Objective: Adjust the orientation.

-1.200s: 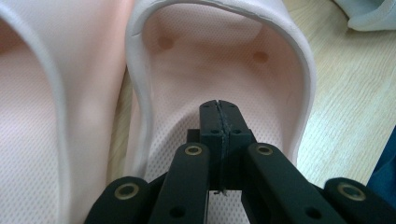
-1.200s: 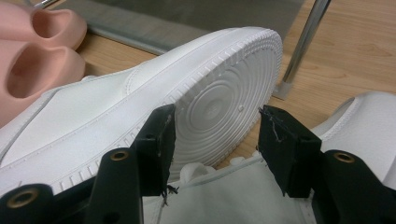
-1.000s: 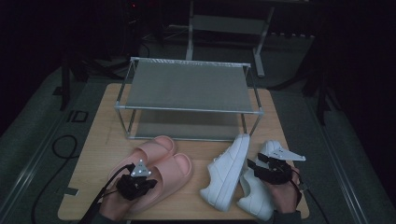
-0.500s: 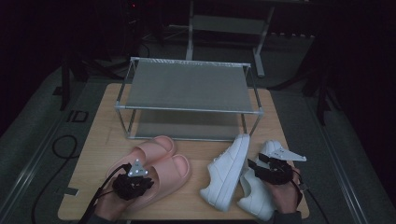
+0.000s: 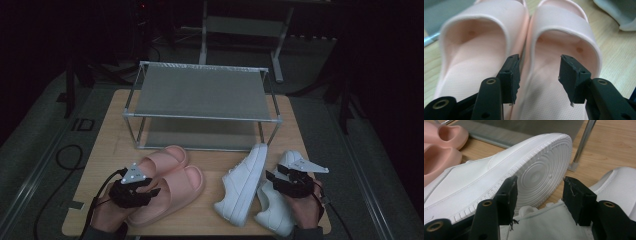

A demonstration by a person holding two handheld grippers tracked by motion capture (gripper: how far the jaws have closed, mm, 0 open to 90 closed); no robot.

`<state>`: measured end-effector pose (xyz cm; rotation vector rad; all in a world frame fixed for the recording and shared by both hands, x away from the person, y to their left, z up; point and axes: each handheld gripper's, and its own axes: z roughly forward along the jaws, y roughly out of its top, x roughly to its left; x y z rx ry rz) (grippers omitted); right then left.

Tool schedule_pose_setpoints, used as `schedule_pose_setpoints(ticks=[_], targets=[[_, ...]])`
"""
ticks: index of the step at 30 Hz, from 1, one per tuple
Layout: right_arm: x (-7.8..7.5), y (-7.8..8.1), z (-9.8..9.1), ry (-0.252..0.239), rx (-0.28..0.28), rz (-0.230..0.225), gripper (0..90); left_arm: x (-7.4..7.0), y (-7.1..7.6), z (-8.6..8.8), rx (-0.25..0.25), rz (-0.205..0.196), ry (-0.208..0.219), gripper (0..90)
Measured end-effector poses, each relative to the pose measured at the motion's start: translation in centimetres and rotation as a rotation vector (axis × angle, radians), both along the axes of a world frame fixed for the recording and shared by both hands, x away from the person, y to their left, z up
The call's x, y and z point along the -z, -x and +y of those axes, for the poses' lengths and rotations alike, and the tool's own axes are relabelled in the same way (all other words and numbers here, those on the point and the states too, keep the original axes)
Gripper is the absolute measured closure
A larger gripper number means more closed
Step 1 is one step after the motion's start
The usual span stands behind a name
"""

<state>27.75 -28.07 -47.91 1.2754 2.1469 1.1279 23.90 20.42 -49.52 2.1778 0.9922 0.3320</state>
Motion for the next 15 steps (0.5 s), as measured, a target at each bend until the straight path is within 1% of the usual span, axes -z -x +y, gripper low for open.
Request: schedule_pose_setpoints(ticks=[1,4,7,12,14,15], targets=[[0.0,0.0,0.0,0.001,0.0,0.0,44.9,-0.1,-0.1,0.2,-0.006,-0.003,0.0,49.4],[0.0,0.1,0.0,0.001,-0.001,-0.002,44.8,-0.1,-0.5,0.6,-0.013,0.007,0.006,49.9],[0.0,0.0,0.0,-0.001,-0.001,-0.001,44.8,0.0,-0.8,0.9,-0.028,0.004,0.022,49.9],[0.0,-0.1,0.1,0.0,-0.008,-0.002,44.7,0.1,-1.2,1.0,-0.022,0.0,0.033,48.2],[0.0,-0.2,0.2,-0.001,-0.01,-0.001,44.7,0.1,-1.4,1.0,-0.01,0.002,0.039,48.3],[0.0,-0.2,0.3,0.0,-0.012,0.001,44.6,0.1,-1.5,0.9,-0.007,-0.003,0.037,48.3]])
